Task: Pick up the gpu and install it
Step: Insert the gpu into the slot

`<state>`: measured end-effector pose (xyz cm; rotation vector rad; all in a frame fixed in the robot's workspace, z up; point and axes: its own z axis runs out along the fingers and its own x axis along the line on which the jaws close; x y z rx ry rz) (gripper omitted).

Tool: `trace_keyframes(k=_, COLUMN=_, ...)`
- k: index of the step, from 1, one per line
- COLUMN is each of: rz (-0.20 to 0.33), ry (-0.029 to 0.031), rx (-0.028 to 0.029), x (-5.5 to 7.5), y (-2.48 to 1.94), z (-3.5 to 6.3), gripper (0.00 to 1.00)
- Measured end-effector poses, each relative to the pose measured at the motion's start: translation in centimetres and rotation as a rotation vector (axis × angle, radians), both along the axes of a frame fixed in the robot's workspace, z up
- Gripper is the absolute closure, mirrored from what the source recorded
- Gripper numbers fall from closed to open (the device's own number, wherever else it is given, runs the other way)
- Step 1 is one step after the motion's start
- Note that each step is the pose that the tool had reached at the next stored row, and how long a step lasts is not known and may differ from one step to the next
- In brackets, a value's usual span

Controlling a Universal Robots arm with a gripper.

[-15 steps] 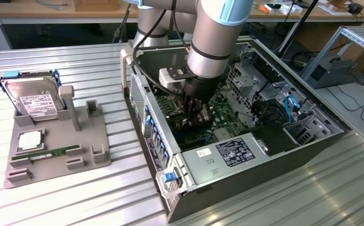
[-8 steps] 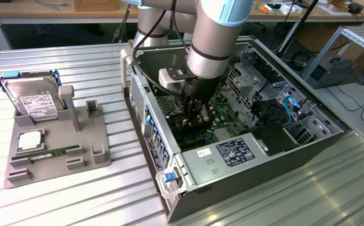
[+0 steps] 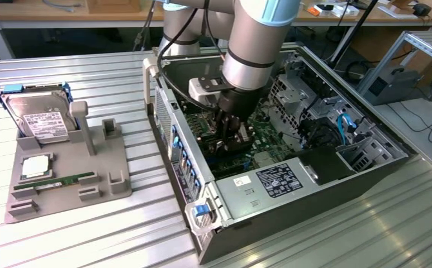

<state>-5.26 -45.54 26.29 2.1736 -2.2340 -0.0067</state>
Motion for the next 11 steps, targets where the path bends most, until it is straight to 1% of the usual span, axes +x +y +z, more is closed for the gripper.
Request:
trace_keyframes(k=5, rz=0.000, ry=-0.0015, rx=0.0001, x=0.0, y=0.08, z=2.03, gripper=0.60)
trace_keyframes(k=6, rz=0.000, ry=-0.0022, rx=0.0000, x=0.0, y=0.11, z=2.53, gripper=0.60)
trace_keyframes(k=8, rz=0.000, ry=-0.0039, rx=0.0001, x=0.0, y=0.23, z=3.97, gripper=0.61)
trace_keyframes(k=9, rz=0.000, ry=-0.0043, rx=-0.0001, x=0.0, y=0.25, z=4.36, gripper=0.74)
trace_keyframes(k=10, rz=0.000, ry=-0.0045, rx=0.0000, x=0.0, y=0.26, z=4.57, gripper=0.74)
trace_keyframes(k=11, rz=0.000, ry=-0.0047, rx=0.0003, x=0.0, y=0.27, z=4.66, gripper=0.80)
